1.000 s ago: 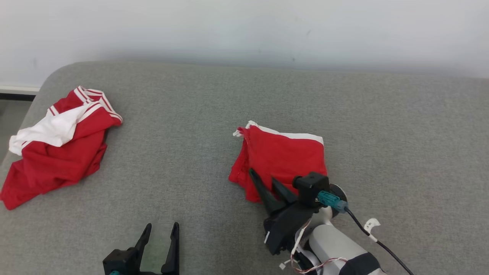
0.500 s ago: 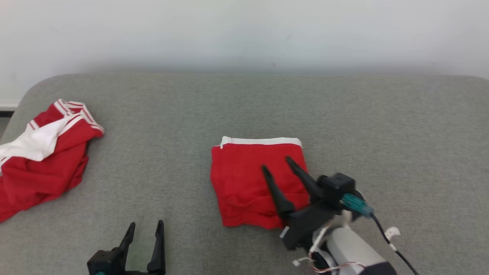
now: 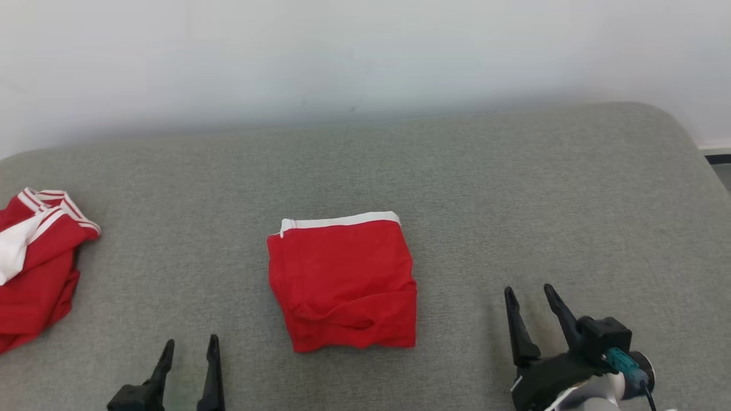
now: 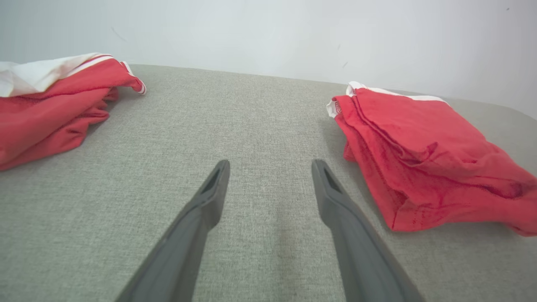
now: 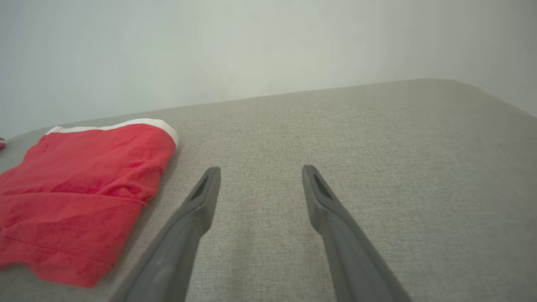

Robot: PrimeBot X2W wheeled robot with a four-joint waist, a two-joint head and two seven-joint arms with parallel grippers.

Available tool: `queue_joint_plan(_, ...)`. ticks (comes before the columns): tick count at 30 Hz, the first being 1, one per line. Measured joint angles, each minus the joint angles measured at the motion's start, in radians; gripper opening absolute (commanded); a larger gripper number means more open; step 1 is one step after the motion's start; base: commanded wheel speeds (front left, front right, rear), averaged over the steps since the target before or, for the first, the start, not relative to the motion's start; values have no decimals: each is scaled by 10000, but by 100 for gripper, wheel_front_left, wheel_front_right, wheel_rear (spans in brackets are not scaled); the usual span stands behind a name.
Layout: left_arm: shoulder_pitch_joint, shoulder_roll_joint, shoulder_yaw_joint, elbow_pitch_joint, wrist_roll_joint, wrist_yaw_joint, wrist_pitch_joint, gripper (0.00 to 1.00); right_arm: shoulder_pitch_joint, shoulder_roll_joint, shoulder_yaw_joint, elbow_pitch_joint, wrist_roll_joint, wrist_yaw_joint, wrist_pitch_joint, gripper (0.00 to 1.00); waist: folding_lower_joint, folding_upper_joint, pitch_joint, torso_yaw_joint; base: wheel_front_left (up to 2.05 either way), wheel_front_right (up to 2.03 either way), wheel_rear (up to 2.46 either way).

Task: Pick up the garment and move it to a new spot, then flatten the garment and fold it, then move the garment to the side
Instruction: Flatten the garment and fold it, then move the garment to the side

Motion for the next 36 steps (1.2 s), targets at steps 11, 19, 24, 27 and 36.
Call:
queue_joint_plan(11,479,4,253,-343,370,134,-2,100,700,176,-688,-606,-529,0,0,100,0,-1,-346,-282,0,0,0)
queue_joint_plan(19,799,4,316,-598,380,165,-2,100,883,182,-445,-736,-316,0,0,100,-1,0,-573,-225,0,0,0)
queue_joint_plan(24,813,4,313,-673,378,221,-2,100,972,188,-253,-715,-197,0,0,100,-1,0,-609,-154,0,0,0)
queue_joint_plan(27,846,4,282,-698,362,224,-2,100,975,190,-184,-698,-171,0,0,100,0,0,-586,-117,0,0,0)
queue_joint_plan(36,778,4,-102,-773,230,267,-2,100,585,188,332,-288,608,0,0,100,0,0,-226,120,0,0,0)
